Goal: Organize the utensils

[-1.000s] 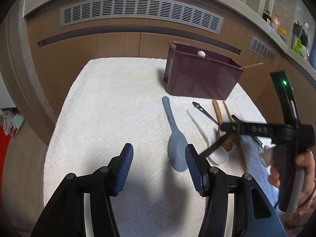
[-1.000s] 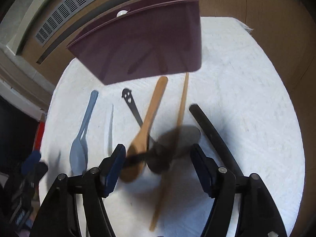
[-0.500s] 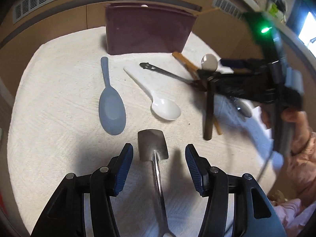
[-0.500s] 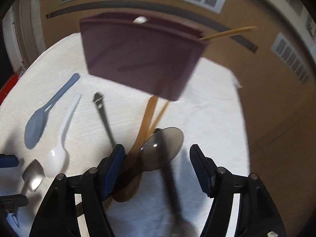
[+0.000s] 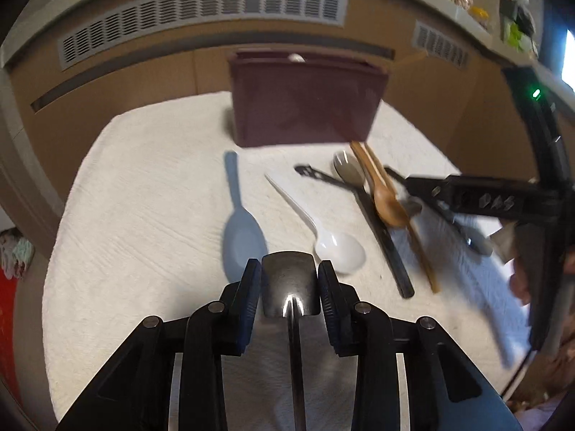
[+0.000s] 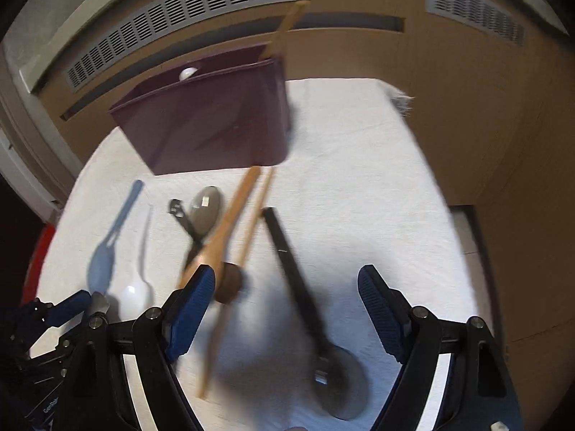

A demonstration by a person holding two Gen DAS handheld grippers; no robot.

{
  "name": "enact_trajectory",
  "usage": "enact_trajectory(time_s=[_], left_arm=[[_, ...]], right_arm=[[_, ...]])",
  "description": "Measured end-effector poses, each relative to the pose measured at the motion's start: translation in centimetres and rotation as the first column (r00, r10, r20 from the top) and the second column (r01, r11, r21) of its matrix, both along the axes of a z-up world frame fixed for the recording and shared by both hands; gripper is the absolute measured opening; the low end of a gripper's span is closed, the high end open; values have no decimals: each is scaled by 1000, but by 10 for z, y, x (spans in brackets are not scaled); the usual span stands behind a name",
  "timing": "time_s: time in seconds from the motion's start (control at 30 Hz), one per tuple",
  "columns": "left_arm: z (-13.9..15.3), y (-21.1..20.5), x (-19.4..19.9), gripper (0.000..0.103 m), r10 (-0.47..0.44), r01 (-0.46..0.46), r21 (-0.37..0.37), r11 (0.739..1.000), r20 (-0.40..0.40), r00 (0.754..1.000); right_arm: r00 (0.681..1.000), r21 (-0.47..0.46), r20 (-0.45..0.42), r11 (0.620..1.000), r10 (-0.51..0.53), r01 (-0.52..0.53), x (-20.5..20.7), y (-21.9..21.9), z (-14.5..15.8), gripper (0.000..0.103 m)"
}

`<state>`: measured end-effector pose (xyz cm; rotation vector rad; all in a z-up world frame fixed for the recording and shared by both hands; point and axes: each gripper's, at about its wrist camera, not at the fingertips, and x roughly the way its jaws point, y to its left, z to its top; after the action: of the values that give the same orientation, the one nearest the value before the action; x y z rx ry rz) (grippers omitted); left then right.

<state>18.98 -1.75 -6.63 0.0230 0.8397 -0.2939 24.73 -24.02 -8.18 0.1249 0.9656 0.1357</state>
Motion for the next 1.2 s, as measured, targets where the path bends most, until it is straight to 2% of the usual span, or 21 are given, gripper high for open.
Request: enact_trajectory(time_s=[0.1,0.17,0.2,0.23,0.33,0.57,0.73,0.87,0.9,0.93,0.97,1.17,1.2], left_arm=[[10,17,0,34,23,-21,-42,999,28,999],[15,26,0,34,37,-35,-65,997,38,999],[17,29,-1,34,44,-41,-75,996,42,998],[18,32,0,34,49,-45,-82,996,46,998],[20,39,-1,34,56,-52,-95,994,48,997],[13,44,5,34,63,-60,-134,989,22,998],[9,43,8,34,63,-62,-140,988,4,998],[9,41,8,34,60,-60,-137,989,-4,998],[9,41,7,34,60,-60,-135,989,-4,998],[9,41,7,34,61,-61,-133,989,-5,998],[8,42,8,34,62,-63,-133,989,-8,998],[3,43,9,34,66,-68,-143,987,-22,998],[2,44,9,34,67,-69,-144,987,-24,997]], right_arm=[[995,-69,31,993,94,-91,12,33,2,76],[984,-109,37,979,176,-171,25,54,0,65],[980,-104,36,976,196,-192,31,59,-1,57],[977,-90,36,974,212,-208,37,64,-2,54],[970,-55,32,970,240,-238,54,73,-8,54],[982,-152,6,971,188,-185,66,88,-17,54],[974,-239,34,948,226,-211,56,101,-23,55],[960,-194,72,947,272,-254,51,105,-22,50],[956,-196,74,944,285,-266,50,107,-22,42],[953,-190,56,940,297,-282,51,106,-23,29],[954,-173,18,940,300,-292,53,105,-28,27],[957,-111,16,951,291,-287,55,94,-29,25],[957,-105,21,952,290,-286,55,91,-29,14]])
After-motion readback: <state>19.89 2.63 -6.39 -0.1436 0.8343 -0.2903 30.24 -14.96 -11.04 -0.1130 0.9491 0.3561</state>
